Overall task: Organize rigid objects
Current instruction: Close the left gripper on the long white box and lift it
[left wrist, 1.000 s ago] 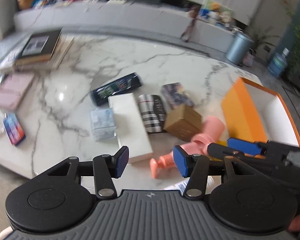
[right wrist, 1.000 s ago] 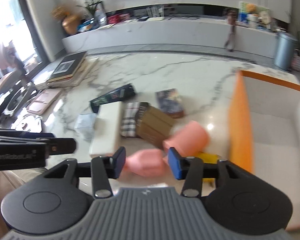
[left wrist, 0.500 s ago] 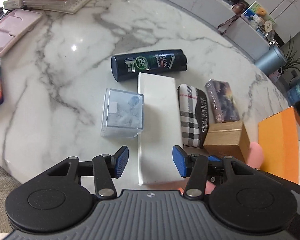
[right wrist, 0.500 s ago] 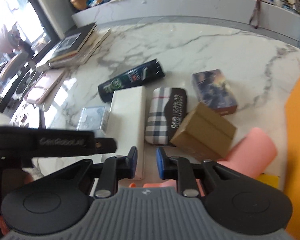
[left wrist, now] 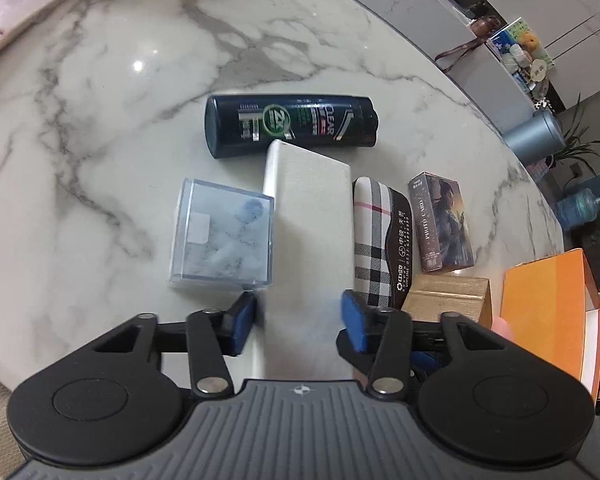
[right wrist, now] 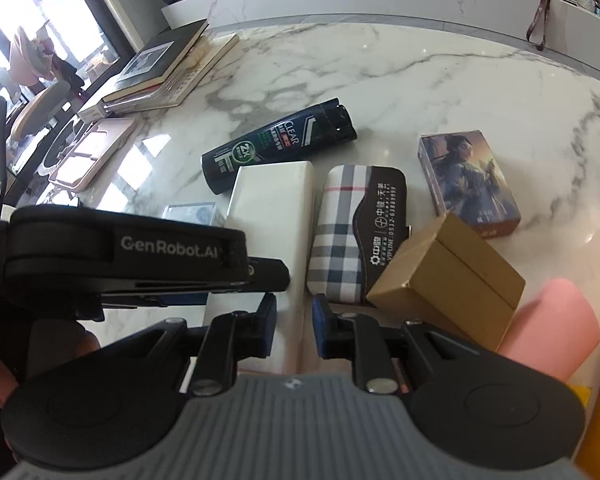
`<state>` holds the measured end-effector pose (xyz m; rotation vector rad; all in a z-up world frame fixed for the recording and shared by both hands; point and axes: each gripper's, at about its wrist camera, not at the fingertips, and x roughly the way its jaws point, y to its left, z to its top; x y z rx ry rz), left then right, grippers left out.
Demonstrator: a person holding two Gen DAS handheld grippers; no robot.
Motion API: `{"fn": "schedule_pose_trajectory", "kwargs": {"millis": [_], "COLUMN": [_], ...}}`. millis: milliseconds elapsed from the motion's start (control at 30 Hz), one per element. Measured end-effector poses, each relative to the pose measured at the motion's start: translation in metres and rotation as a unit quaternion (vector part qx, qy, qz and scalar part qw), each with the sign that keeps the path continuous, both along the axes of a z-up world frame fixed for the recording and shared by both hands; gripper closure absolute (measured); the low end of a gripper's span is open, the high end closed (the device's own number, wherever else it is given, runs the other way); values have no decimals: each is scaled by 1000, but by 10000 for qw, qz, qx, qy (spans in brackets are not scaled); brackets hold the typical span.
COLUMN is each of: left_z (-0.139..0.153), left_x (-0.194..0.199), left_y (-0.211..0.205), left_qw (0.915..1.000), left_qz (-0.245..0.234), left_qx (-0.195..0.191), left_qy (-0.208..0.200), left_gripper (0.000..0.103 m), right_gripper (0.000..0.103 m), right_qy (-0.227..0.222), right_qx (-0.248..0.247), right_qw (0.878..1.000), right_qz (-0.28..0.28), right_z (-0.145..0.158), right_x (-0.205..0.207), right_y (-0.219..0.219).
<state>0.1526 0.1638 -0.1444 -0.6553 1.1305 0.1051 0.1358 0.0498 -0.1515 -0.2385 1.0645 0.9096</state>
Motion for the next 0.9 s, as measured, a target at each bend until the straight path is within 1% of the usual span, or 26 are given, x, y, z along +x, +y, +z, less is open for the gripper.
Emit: {"fn": "schedule_pose_trajectory", "kwargs": {"millis": [33, 100, 200, 300, 400, 467, 533, 667, 767, 900], "left_z": [4, 12, 23, 29, 32, 31, 28, 22, 18, 19], "left_x": [-1, -3, -4, -1, 8, 18, 27, 42, 49, 49], "left_y": [-1, -1, -6, -13, -20, -27, -34, -48, -52, -48], "left_qw": [10000, 9999, 9995, 9992, 9988, 9983, 9974, 9929, 9894, 9889], "left_qz": [-28, -57, -191, -272, -368, -457, -543, -794, -894, -933], "left_qx": [48, 35, -1, 25, 99, 265, 433, 866, 1126, 1135], "left_qy": [-34, -119, -235, -283, -293, -259, -193, -165, -204, -217], "left_gripper": [64, 74, 79, 79, 77, 73, 70, 65, 65, 69], "right_gripper": [87, 88, 94, 95, 99, 99, 99, 99, 99, 99], "right_qy": [-6, -54, -195, -309, -262, -314, -267, -224, -151, -142], "right_qx": [-27, -74, -204, -323, -304, -322, -296, -298, -248, -161], "right_qw": [10000, 9999, 9995, 9989, 9991, 9989, 9991, 9993, 9996, 9998], "right_qz": [0, -43, -129, -129, -121, -104, -132, -77, -51, -13], "right_z": [1, 3, 5, 4, 2, 0, -2, -5, -4, 1], "right_x": [0, 1, 2, 3, 6, 7, 11, 14, 16, 18], "right_y": [0, -2, -5, -5, -7, -6, -6, -7, -7, -6]}}
